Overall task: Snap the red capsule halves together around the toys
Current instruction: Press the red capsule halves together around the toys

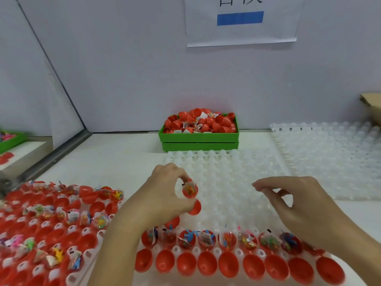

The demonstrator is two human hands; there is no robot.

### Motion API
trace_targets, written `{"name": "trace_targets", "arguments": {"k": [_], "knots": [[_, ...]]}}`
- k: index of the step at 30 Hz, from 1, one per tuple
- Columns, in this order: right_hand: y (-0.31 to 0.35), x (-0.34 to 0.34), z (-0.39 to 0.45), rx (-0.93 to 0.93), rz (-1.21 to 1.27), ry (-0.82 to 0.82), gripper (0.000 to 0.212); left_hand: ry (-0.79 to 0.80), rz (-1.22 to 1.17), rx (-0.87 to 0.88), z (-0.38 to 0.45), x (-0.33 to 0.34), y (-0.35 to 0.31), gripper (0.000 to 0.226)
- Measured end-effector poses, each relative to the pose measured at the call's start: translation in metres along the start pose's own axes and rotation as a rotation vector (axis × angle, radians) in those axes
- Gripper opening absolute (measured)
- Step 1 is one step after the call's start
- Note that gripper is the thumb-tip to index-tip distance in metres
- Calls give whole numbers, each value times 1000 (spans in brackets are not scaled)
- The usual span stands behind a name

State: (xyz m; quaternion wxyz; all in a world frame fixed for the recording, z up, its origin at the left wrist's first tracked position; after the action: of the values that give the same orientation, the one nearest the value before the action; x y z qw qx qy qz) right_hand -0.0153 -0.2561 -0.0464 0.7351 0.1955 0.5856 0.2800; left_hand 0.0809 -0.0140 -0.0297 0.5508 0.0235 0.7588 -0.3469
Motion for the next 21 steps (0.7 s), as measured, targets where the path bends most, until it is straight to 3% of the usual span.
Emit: {"name": "trace_targets", "arguments": {"k": [5,10,21], "knots": [[13,-1,-1,-26,77,-36,21,-269,-285,114,4,6,-27,23],[27,11,-2,4,393,146,44,-282,-426,198,6,30,-54,19],[19,-3,2,71,639,17,28,-176,-634,278,7,34,-61,23]]}}
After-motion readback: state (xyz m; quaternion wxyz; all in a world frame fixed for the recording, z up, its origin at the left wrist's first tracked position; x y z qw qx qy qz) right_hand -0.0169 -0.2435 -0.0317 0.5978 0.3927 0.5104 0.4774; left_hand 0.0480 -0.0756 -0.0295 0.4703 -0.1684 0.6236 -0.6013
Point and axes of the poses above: each hand's wrist, its own z-axis towards the middle knuckle, its own x-axis out of the palm, y = z × x, the point moved 3 cm from there along z, towards the middle knuckle, and after that the axes turned 11 degrees about y, right-handed, at the moved point
